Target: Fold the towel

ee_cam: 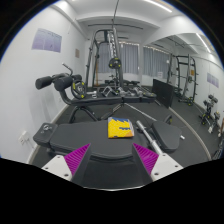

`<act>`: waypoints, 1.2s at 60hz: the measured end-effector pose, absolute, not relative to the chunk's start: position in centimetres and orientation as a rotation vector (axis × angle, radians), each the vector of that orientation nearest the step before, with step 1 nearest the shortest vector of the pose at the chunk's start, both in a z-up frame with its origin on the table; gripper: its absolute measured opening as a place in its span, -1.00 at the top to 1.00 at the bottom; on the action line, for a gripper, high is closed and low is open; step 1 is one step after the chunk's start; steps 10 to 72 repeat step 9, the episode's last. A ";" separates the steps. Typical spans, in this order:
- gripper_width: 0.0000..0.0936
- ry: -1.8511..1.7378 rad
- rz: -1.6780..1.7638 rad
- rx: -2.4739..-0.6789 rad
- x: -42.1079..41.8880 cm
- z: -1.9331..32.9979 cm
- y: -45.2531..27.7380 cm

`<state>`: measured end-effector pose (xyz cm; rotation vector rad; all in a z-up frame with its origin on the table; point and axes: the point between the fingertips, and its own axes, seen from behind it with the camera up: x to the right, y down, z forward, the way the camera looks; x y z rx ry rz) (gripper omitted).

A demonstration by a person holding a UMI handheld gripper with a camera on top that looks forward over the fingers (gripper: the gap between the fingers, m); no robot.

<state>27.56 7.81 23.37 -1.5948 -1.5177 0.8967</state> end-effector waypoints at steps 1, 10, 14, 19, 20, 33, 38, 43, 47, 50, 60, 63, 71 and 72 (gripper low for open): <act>-0.83 -1.518 0.898 -1.593 27.7 23.4 7.7; -0.83 -1.523 0.902 -1.584 28.1 23.7 7.2; -0.83 -1.523 0.902 -1.584 28.1 23.7 7.2; -0.83 -1.523 0.902 -1.584 28.1 23.7 7.2; -0.83 -1.523 0.902 -1.584 28.1 23.7 7.2; -0.83 -1.523 0.902 -1.584 28.1 23.7 7.2; -0.83 -1.523 0.902 -1.584 28.1 23.7 7.2; -0.83 -1.523 0.902 -1.584 28.1 23.7 7.2; -0.83 -1.523 0.902 -1.584 28.1 23.7 7.2; -0.83 -1.523 0.902 -1.584 28.1 23.7 7.2; -0.83 -1.523 0.902 -1.584 28.1 23.7 7.2; -0.83 -1.523 0.902 -1.584 28.1 23.7 7.2; -0.83 -1.523 0.902 -1.584 28.1 23.7 7.2; -0.83 -1.523 0.902 -1.584 28.1 23.7 7.2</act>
